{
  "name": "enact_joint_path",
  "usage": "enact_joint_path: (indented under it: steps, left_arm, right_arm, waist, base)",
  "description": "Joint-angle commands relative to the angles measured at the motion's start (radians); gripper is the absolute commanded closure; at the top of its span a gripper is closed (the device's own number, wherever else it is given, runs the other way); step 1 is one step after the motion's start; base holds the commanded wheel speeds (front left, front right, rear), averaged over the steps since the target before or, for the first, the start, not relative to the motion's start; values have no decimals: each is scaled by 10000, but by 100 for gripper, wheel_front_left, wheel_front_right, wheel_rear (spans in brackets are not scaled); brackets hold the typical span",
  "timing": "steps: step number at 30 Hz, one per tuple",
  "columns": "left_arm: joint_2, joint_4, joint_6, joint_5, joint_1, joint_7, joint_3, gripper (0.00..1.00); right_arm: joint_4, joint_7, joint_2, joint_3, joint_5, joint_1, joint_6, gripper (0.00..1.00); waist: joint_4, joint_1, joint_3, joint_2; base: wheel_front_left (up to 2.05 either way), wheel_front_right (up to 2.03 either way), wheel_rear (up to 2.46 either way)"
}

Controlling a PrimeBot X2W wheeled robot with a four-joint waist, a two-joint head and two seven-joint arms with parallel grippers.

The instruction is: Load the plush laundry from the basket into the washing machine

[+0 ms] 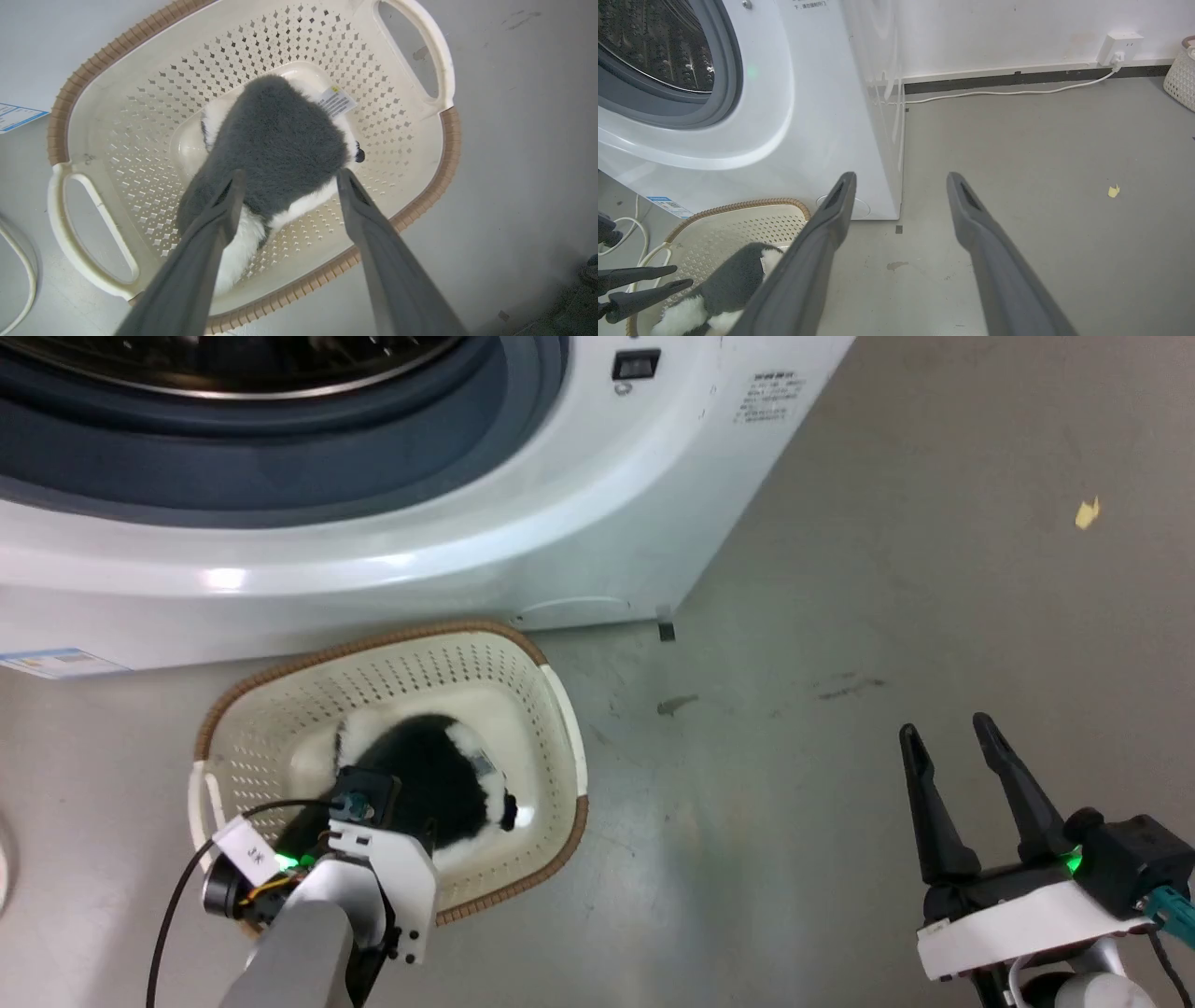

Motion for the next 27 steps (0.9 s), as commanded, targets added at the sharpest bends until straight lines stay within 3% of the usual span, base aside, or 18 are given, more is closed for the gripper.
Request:
enact_joint_path:
  steps: [1, 27]
  left_arm:
    - [108, 279, -58, -14, -304, 50, -105, 0]
    - [1240, 2977, -192, -215, -3381, 1250, -1449, 0]
  right_arm:
    - [-66, -91, 28, 33, 129, -196, -6, 0]
    - [-248, -634, 37, 386, 1328, -861, -8, 0]
  waist:
    - [-126, -1, 247, -1]
    - [-1152, -1, 2873, -1]
  base:
    - [0, 0, 0]
    - [0, 0, 0]
